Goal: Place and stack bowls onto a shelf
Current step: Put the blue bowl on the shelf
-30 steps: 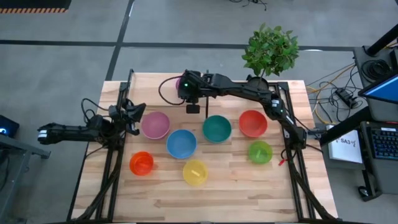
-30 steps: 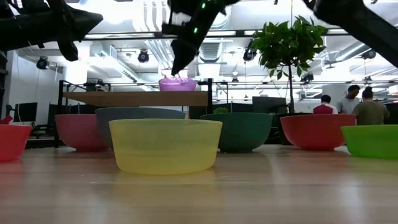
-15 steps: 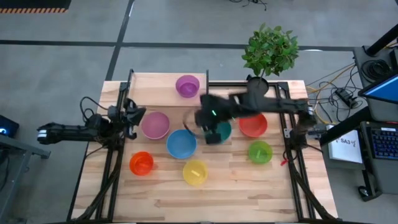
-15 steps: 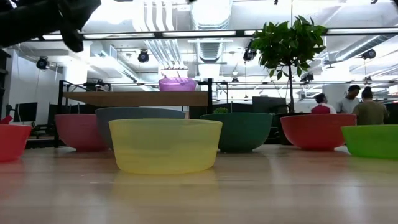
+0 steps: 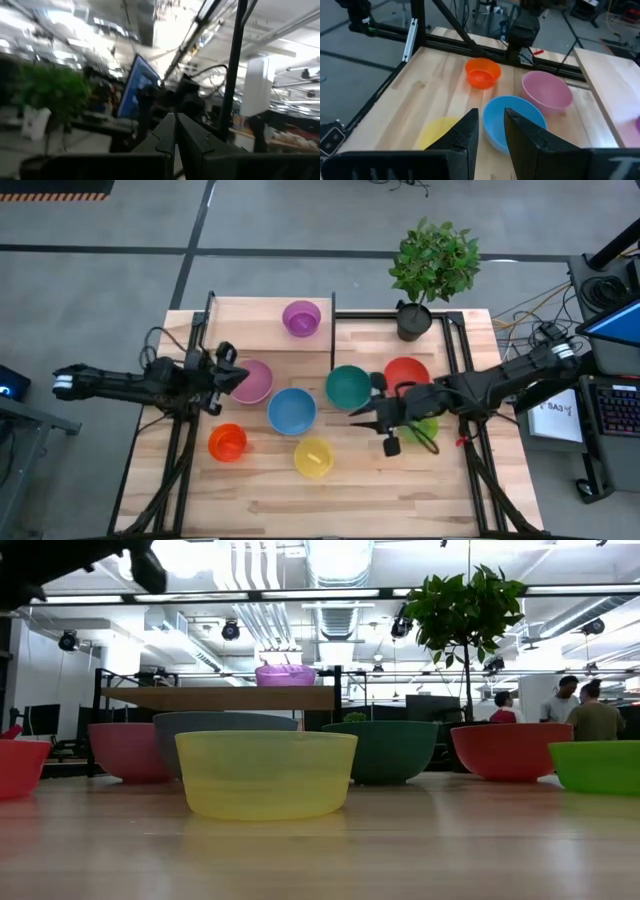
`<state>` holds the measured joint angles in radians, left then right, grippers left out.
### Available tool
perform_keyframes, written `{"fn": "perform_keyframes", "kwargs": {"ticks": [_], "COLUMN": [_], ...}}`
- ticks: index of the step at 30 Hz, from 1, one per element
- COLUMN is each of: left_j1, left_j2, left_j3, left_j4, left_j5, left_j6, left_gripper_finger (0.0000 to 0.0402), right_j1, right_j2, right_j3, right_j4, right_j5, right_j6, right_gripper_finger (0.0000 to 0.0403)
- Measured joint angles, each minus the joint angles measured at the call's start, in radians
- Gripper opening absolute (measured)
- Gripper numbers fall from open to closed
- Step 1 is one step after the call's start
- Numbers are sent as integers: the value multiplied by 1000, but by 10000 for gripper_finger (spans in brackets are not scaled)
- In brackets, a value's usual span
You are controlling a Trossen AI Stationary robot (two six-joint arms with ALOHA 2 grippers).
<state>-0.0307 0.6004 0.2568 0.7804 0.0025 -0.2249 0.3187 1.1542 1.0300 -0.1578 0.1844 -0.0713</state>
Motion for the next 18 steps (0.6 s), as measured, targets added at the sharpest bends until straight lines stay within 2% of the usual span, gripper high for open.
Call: {"fn": "perform_keyframes", "kwargs": {"ticks": [3, 5, 11, 15, 18], "left_j1": [-30, -49, -120, -182, -220], "left_j2": [102, 162, 364, 527, 655], "left_j3": [59, 110, 338, 523, 663], "left_j4": [-28, -118, -608, -934, -1154], "left_j5": [1, 1, -57, -80, -83], "left_j6": [-56, -120, -355, -407, -387], "left_gripper_finger": [0, 0, 0, 0, 0], "right_j1": [0, 0, 0, 0, 2], "right_j2": [-70, -112, -188, -199, -192], "right_j3": [-105, -150, -212, -223, -229], "right_j4": [67, 73, 67, 62, 57], "right_j5": [2, 2, 2, 0, -6], "right_j6": [8, 33, 70, 51, 46], "right_gripper_finger": [81, 81, 81, 81, 81]}}
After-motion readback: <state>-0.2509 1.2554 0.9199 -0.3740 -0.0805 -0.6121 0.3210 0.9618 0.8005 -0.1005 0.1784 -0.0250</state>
